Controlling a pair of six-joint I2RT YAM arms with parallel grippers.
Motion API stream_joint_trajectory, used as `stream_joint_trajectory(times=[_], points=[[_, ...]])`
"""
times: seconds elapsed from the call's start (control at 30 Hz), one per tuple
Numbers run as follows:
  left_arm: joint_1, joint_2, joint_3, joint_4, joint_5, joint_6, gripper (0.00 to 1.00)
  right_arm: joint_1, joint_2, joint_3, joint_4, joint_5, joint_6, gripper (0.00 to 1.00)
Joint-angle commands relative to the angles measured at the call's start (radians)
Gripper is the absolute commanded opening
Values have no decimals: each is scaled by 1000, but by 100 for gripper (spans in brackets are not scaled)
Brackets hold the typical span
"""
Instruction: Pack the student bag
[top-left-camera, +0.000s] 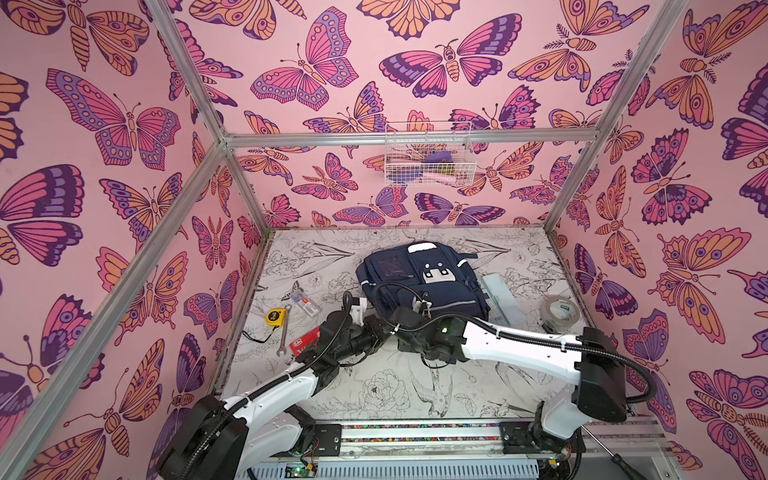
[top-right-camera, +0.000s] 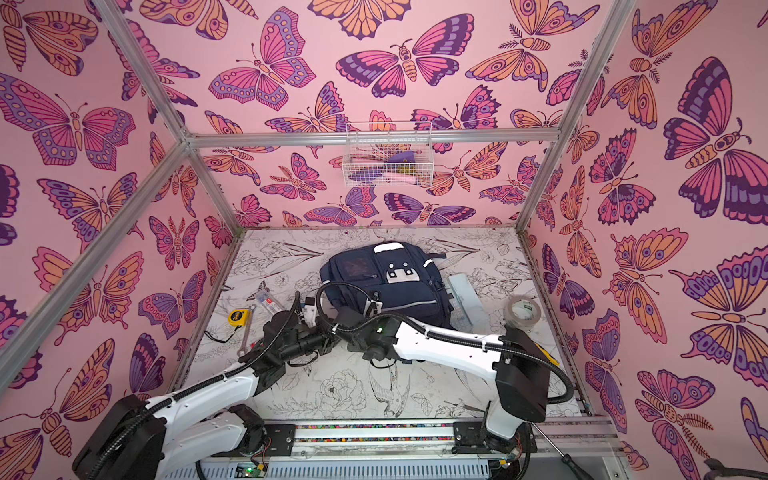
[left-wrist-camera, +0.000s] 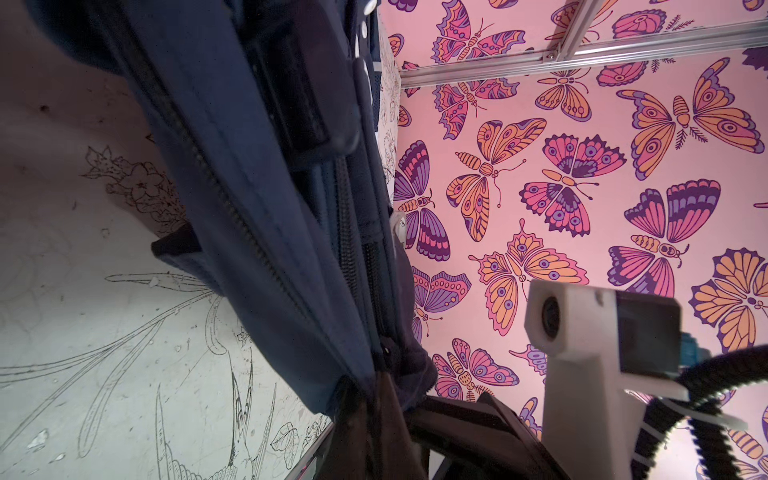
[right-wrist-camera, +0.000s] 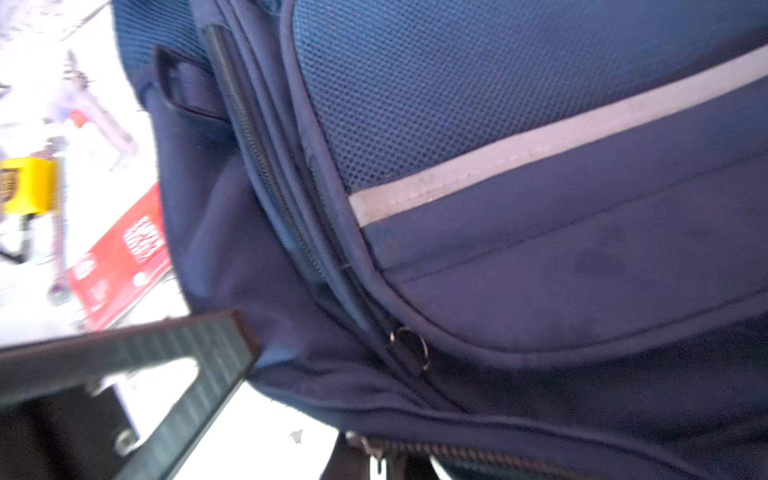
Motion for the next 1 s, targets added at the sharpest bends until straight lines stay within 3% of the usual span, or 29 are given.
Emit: stream_joint_trajectory(times=[0.0, 0.23, 0.57, 0.63, 0.67, 0.7, 0.83, 0.97], points=[[12, 18, -18, 31, -22, 27, 0, -35, -114, -66, 87, -76, 5, 0], [73, 82, -18, 47, -58, 25, 0, -73, -317, -312, 214, -252, 89, 0], [114, 62, -18, -12, -54, 42, 0, -179, -539, -575, 239, -320, 130, 0], [114, 62, -18, -12, -40, 43, 0, -196, -514, -559, 204, -345, 73, 23], [113, 62, -18, -13, -35, 43, 0, -198, -493, -526, 143, -334, 25, 40], [114, 61, -18, -16, -28, 42, 0, -195, -470, -467, 35, -307, -32, 48], [110, 51, -15, -17, -2, 36, 0, -106, -414, -272, -231, -72, -153, 55], [104, 28, 1, -19, 21, 26, 0, -45, -386, -196, -252, -12, -200, 48]])
